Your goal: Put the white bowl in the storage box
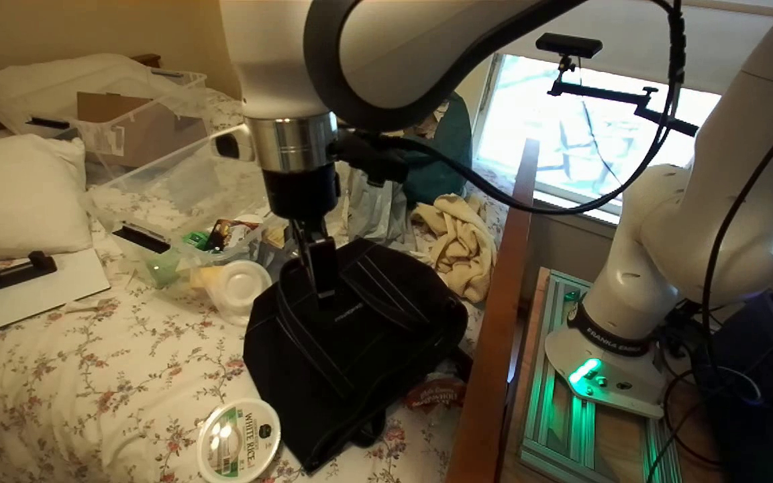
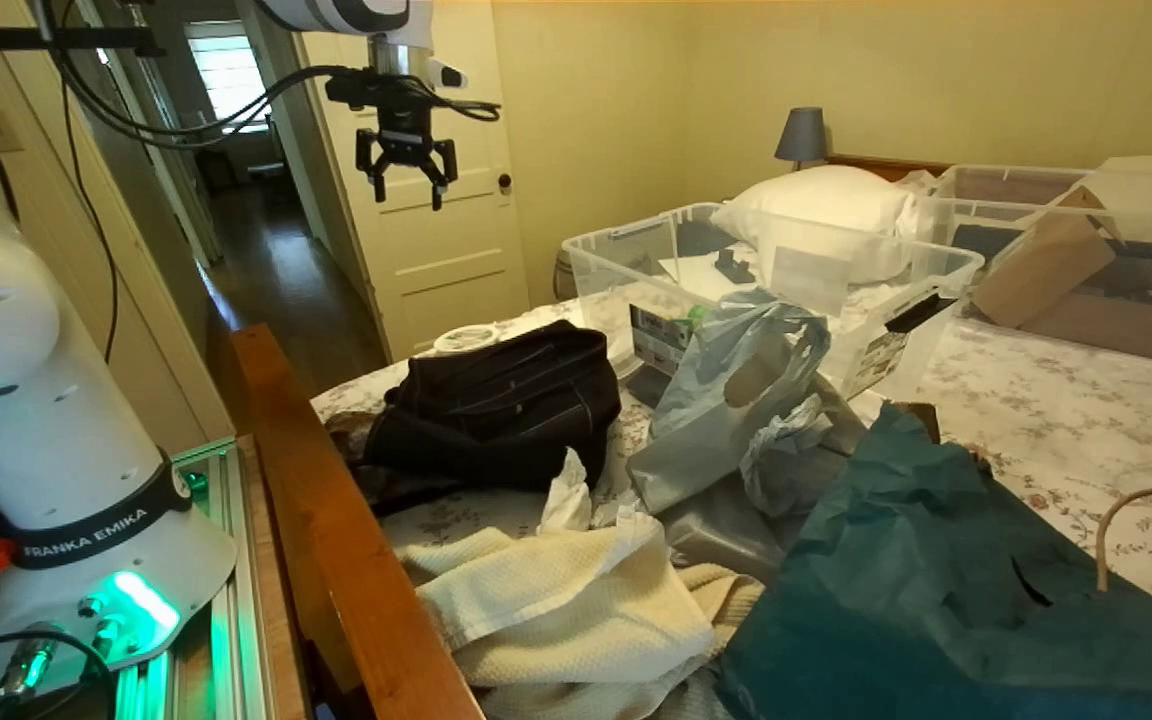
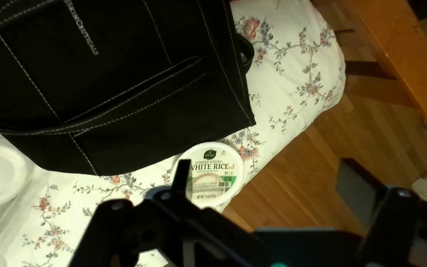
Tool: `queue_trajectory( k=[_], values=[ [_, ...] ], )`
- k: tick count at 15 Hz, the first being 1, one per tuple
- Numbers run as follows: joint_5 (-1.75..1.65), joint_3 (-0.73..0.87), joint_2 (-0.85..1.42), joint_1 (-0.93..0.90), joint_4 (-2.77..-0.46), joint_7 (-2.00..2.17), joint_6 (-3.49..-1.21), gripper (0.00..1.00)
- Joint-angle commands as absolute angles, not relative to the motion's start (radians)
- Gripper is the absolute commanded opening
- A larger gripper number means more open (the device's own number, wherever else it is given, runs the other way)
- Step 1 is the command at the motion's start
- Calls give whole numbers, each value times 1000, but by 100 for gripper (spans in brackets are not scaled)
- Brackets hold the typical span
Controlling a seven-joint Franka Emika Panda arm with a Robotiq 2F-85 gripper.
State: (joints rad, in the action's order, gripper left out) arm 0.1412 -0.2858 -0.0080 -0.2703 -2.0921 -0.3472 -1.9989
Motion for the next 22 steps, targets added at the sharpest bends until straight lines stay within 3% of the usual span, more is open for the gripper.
queue_trajectory(
  k=[1, 10, 15, 22],
  values=[
    [207, -287, 91, -274, -2085, -365, -2158, 100],
    [351, -358, 354, -239, -2042, -469, -2427, 100],
    [391, -421, 487, -197, -1968, -551, -2446, 100],
    [346, -420, 482, -196, -1979, -514, -2446, 100]
  ],
)
